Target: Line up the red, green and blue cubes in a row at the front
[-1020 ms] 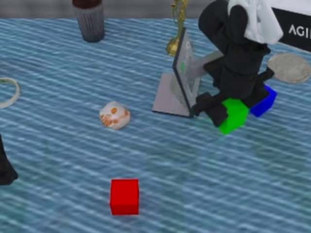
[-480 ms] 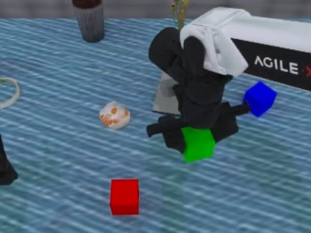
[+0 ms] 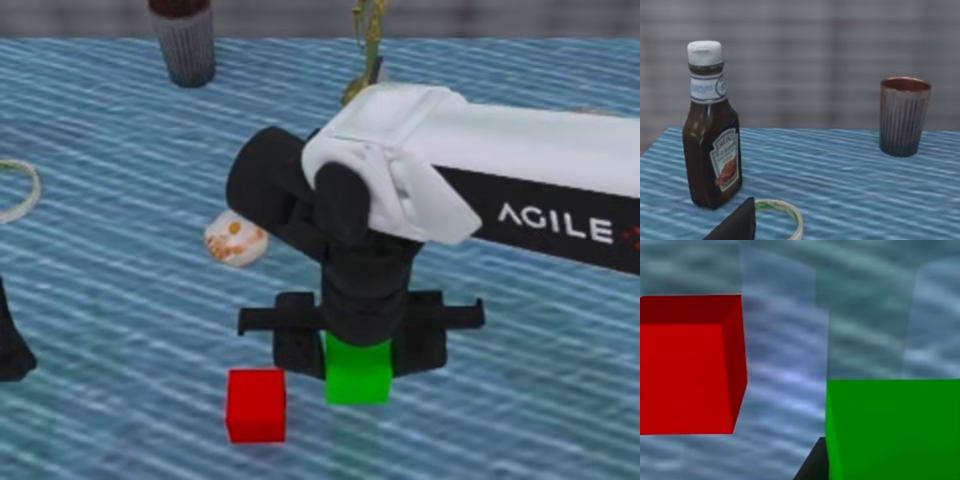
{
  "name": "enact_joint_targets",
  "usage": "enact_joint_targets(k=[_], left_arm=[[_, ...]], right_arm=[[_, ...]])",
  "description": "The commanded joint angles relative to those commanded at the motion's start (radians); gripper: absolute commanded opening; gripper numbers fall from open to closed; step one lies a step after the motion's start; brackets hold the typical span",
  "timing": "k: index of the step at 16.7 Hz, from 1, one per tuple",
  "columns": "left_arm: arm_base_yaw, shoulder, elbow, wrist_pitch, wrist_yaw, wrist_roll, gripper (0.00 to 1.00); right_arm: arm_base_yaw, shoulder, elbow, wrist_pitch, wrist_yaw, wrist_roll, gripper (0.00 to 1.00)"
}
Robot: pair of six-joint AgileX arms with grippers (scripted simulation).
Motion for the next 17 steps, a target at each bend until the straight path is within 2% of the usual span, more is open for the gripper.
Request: enact_joint_targets(k=[8, 14, 17], left_arm=[[0.0, 0.0, 0.0, 0.0, 0.0, 0.0, 1.0], [0.0, 0.0, 0.0, 0.0, 0.0, 0.0, 1.0], [0.0, 0.0, 0.0, 0.0, 0.0, 0.0, 1.0]], right_arm=[[0.009, 0.001, -0.016, 0.019, 0.0, 0.018, 0.0], [0.013, 0.061, -0.16, 0.232, 0.001, 0.023, 0.0], [0.015, 0.07, -0.18, 0.255, 0.001, 0.024, 0.0]])
